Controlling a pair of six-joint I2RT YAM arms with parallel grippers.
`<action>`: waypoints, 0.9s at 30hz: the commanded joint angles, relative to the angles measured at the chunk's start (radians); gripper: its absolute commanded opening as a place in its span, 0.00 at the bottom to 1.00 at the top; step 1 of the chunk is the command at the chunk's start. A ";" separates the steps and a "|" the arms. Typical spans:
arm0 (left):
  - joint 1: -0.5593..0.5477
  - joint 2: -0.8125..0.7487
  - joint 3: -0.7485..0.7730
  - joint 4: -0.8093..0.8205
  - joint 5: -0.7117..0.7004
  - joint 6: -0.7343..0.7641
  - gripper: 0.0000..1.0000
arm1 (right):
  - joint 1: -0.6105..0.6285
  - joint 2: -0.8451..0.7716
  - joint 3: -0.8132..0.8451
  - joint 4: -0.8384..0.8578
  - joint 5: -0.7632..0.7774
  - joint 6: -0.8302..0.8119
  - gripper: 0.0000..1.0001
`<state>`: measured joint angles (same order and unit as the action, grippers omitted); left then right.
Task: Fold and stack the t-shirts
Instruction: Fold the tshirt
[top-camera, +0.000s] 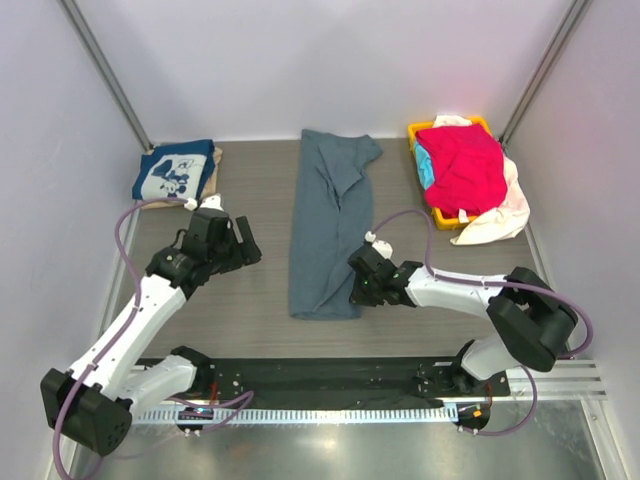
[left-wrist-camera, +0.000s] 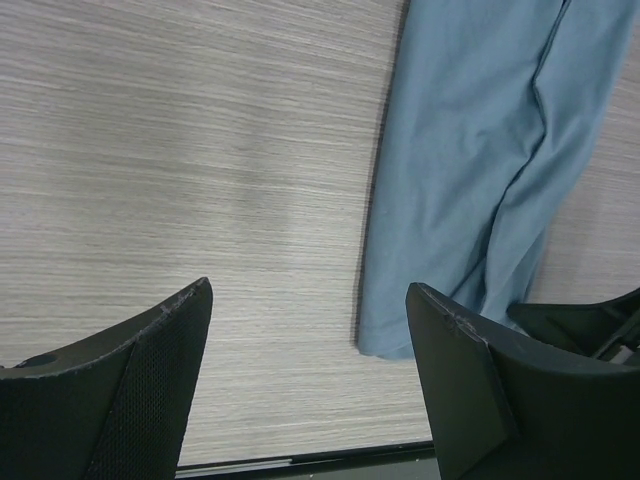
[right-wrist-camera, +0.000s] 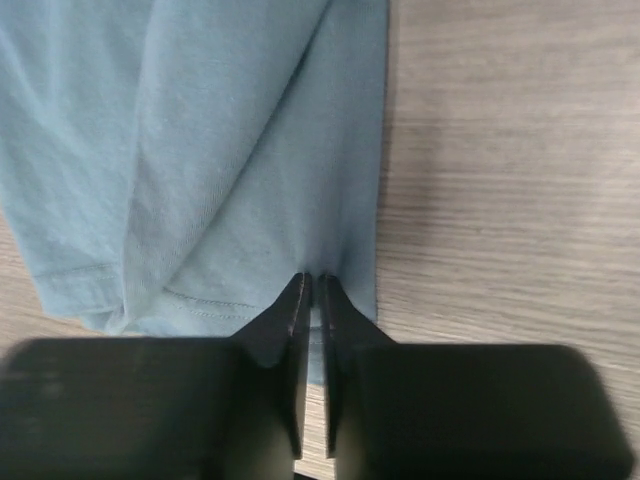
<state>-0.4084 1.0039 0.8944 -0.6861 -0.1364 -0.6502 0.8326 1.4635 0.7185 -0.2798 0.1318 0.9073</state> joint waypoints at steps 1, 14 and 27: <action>-0.001 -0.039 0.003 0.014 -0.017 0.003 0.80 | 0.011 0.006 -0.030 0.034 0.043 0.042 0.11; 0.000 -0.085 -0.006 0.017 0.004 0.006 0.80 | 0.025 -0.181 -0.016 -0.142 0.143 0.045 0.34; -0.001 -0.155 0.055 -0.135 -0.068 0.109 0.84 | 0.068 -0.003 0.021 -0.081 0.140 0.054 0.35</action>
<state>-0.4084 0.8791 0.9180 -0.7864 -0.1688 -0.5831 0.8803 1.4254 0.7013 -0.3901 0.2440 0.9463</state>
